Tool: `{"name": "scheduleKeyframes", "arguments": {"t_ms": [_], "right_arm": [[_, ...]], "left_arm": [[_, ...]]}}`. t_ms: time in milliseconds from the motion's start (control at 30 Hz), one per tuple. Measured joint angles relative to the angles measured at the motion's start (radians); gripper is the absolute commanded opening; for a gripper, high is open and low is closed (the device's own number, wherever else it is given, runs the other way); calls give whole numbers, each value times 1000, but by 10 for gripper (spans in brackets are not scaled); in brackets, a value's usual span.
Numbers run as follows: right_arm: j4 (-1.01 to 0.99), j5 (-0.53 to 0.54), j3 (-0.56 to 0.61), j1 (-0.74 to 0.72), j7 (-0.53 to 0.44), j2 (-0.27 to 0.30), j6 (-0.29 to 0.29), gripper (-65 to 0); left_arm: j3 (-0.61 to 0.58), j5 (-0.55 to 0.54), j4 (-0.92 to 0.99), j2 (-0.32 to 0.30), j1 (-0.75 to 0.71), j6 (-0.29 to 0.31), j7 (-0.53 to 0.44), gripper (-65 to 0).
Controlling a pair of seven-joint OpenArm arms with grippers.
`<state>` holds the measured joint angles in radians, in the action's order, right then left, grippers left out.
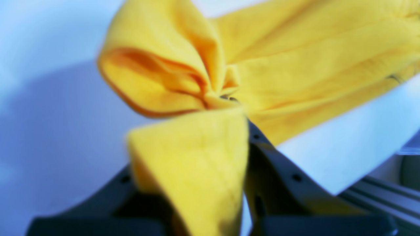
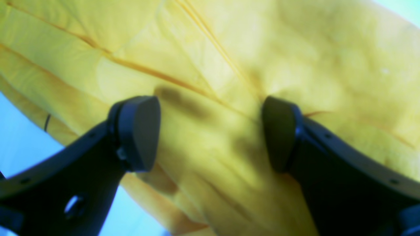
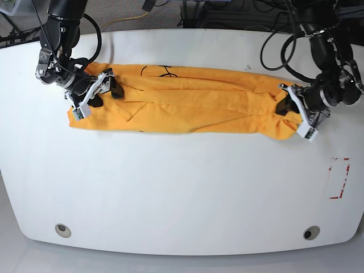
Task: Fold the T-shirt properly
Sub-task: 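Carry the strip end with the left gripper toward the right gripper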
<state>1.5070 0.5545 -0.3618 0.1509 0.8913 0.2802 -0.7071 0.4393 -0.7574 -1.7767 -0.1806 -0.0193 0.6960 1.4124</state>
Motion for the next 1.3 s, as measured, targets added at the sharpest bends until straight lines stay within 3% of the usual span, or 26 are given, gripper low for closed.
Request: {"name": "scheduleKeyframes", "arguments": {"t_ms": [233, 600, 833, 1300], "right_arm": [[1, -8, -2, 0, -3, -13, 2, -184], [2, -8, -2, 0, -2, -20, 4, -184], [2, -8, -2, 0, -2, -20, 4, -184], [2, -7, -1, 0, -5, -20, 3, -184]], "left_arm": [[-122, 3, -55, 124, 3, 1, 2, -650], [-263, 319, -52, 318, 11, 1, -73, -650], [-332, 429, -50, 333, 15, 1, -127, -650], [-367, 428, 120, 333, 121, 1, -143, -646]]}}
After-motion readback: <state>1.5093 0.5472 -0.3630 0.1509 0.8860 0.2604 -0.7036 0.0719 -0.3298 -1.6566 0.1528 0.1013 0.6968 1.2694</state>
